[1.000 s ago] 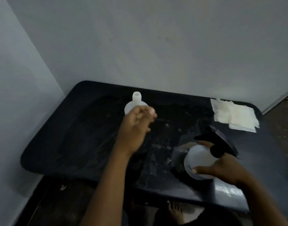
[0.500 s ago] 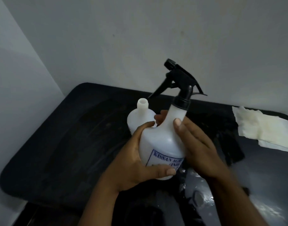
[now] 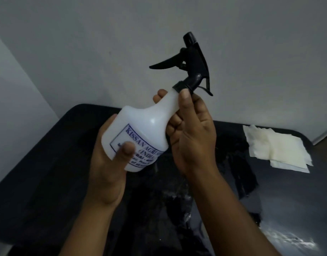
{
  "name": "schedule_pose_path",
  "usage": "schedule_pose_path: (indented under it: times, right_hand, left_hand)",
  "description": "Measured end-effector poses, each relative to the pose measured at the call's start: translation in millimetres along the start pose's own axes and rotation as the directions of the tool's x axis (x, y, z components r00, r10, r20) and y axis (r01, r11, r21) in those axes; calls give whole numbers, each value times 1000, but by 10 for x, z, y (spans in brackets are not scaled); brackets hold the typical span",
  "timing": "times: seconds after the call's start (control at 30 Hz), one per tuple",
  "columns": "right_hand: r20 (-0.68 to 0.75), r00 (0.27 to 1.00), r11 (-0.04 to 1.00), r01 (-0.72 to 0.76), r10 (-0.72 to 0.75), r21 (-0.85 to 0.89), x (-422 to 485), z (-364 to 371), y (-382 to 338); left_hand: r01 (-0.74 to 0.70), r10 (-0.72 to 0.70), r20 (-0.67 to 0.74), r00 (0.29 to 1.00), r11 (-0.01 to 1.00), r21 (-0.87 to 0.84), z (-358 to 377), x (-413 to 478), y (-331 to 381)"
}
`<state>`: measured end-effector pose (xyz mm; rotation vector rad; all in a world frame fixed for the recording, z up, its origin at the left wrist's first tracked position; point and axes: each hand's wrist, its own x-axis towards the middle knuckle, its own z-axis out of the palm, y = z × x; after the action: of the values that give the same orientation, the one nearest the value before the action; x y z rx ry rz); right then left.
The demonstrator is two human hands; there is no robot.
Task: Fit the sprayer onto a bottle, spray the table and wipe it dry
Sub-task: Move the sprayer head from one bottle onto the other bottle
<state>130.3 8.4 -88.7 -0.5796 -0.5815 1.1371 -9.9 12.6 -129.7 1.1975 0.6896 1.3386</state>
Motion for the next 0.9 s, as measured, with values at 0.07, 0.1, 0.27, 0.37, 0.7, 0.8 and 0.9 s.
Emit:
schedule_pose_path:
  times: [0.07,0.1,0.27,0.37,0.7,0.8,0.9]
  right_hand:
    - [-18,1000,1000,-8,8,-22,14,14,6]
    - [-39,999,999,-12,11,-35,15,23,0]
    - [-121,991,995,-60,50,-81,13,95,-52]
    - [-108,993,991,-57,43,-124,3,101,-71]
    - [-73,995,963,50,-71,-264,5,-51,-76]
    - [79,996,984,45,-32,-173,-7,-87,-111]
    - [168,985,996,-34,47,-84,-10,-107,-142]
  left_hand:
    - [14,-14,-4,1000,999,36,-40,5,-5]
    - [14,-14,1,1000,999,44,-65,3,-5]
    - [-76,80,-28,996,989,123,-167,-57,-26]
    - [-65,75,-104,992,993,101,-164,-85,-54]
    - [168,-172,-77,982,984,-52,-48,-83,11]
    - [230,-234,-24,972,965,-130,-80,-85,9]
    - [240,-249,-37,968,958,-160,-77,-97,36]
